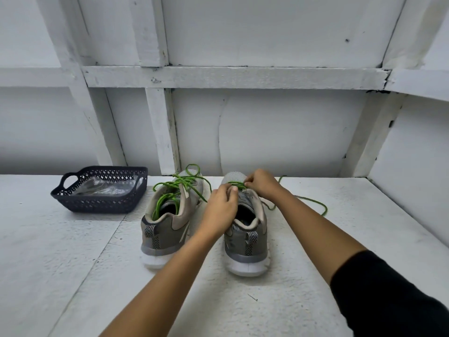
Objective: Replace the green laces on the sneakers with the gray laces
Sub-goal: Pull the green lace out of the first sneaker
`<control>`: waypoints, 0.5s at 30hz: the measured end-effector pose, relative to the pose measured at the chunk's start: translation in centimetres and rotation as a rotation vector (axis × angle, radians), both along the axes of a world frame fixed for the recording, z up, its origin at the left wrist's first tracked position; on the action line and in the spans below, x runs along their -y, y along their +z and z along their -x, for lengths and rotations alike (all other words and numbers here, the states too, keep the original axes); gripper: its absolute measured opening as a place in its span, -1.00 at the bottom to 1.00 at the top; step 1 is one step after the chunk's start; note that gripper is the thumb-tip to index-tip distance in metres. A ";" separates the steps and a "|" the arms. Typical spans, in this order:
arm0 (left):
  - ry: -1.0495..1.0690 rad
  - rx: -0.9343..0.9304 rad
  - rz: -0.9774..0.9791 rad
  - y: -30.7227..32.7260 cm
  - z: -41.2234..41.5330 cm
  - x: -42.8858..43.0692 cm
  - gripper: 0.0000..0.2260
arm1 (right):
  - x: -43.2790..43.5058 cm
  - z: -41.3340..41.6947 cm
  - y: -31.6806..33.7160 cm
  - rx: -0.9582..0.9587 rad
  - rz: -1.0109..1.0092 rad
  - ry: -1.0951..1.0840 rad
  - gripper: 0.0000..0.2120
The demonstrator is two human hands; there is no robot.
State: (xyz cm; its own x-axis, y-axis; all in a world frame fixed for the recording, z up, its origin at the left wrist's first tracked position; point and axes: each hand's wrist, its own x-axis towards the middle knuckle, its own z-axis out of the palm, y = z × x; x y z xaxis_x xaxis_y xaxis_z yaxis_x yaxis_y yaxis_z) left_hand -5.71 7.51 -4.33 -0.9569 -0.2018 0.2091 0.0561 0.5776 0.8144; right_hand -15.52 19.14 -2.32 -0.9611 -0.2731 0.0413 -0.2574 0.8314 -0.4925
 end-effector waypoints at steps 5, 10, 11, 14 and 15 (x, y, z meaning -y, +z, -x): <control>0.015 -0.036 -0.136 -0.7 -0.2 0.0 -0.65 | 0.4 0.5 -0.1 -0.063 -0.128 0.042 -0.83; 0.059 -0.060 -0.223 -1.1 -0.4 -0.3 -0.68 | 1.0 0.4 -0.3 -0.194 -0.124 0.022 -0.83; 0.065 -0.056 -0.228 -1.1 -0.4 -0.3 -0.69 | 1.1 0.3 -0.2 -0.203 -0.104 0.013 -0.83; 0.080 -0.052 -0.227 -1.1 -0.4 -0.3 -0.69 | 0.9 0.6 0.1 -0.107 0.052 -0.054 -0.83; 0.084 -0.052 -0.228 -1.1 -0.4 -0.4 -0.69 | 0.5 0.8 0.3 -0.012 0.122 -0.075 -0.79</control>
